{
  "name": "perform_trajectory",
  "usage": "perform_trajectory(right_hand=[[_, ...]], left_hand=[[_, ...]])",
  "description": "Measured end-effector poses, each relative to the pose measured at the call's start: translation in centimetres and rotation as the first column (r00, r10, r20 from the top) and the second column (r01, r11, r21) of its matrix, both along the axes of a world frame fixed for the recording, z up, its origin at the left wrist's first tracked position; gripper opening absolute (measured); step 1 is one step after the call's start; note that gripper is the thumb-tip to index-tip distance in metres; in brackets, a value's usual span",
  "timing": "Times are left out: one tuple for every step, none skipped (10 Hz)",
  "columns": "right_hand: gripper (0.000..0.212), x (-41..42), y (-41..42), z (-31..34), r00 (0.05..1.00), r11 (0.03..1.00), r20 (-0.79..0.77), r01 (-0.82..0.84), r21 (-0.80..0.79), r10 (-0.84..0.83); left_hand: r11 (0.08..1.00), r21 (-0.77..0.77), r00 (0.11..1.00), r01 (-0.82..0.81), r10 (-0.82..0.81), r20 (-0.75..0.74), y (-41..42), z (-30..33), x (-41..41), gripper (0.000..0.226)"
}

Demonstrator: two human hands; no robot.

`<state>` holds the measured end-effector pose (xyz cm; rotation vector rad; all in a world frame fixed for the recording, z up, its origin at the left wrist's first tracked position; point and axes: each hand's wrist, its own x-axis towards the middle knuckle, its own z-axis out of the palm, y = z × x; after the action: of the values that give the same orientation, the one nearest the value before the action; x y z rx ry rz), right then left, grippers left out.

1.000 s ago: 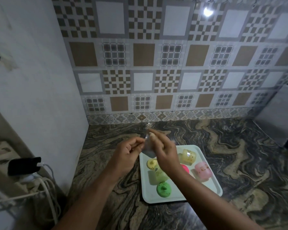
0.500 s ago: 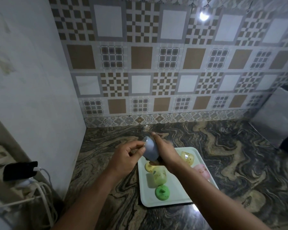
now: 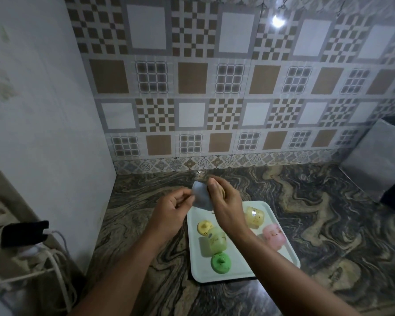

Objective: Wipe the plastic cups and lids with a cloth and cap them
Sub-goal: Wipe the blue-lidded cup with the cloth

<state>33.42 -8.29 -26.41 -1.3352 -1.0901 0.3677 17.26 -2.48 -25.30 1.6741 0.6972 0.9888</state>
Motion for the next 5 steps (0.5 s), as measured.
perform_trajectory(right_hand=[[0.035, 0.0, -0.1, -0.9, 0.945, 0.986, 0.326, -0.083, 0.143, 0.032], [0.047, -0.1, -0.6, 2.1, 0.699, 0.876, -0.688, -0.44, -0.197, 0.196], [0.06, 0.1, -0.5, 2.9, 0.377, 0.727, -0.924, -0.65, -0.221, 0.057], [0.051, -0.6, -0.3, 1.8, 0.854, 0.985, -0.513, -0.147, -0.088, 0.082], [0.044, -0.3, -0.3, 0.5, 0.99, 0.986, -0.096, -0.088, 0.14, 0.102]], left_hand=[[0.993, 0.076, 0.996, 0.085, -0.086, 0.007, -0.3, 0.3, -0.1, 0.016], [0.976, 0.198, 0.996, 0.088, -0.085, -0.022, -1.0, 0.6, -0.3, 0.015], [0.963, 0.267, 0.997, 0.045, -0.029, -0.066, -0.7, 0.6, -0.3, 0.013], [0.953, 0.294, 0.991, 0.076, -0.04, -0.128, -0.1, 0.5, -0.7, 0.013], [0.934, 0.345, 0.992, 0.086, -0.047, -0.119, -0.5, 1.0, -0.8, 0.014]])
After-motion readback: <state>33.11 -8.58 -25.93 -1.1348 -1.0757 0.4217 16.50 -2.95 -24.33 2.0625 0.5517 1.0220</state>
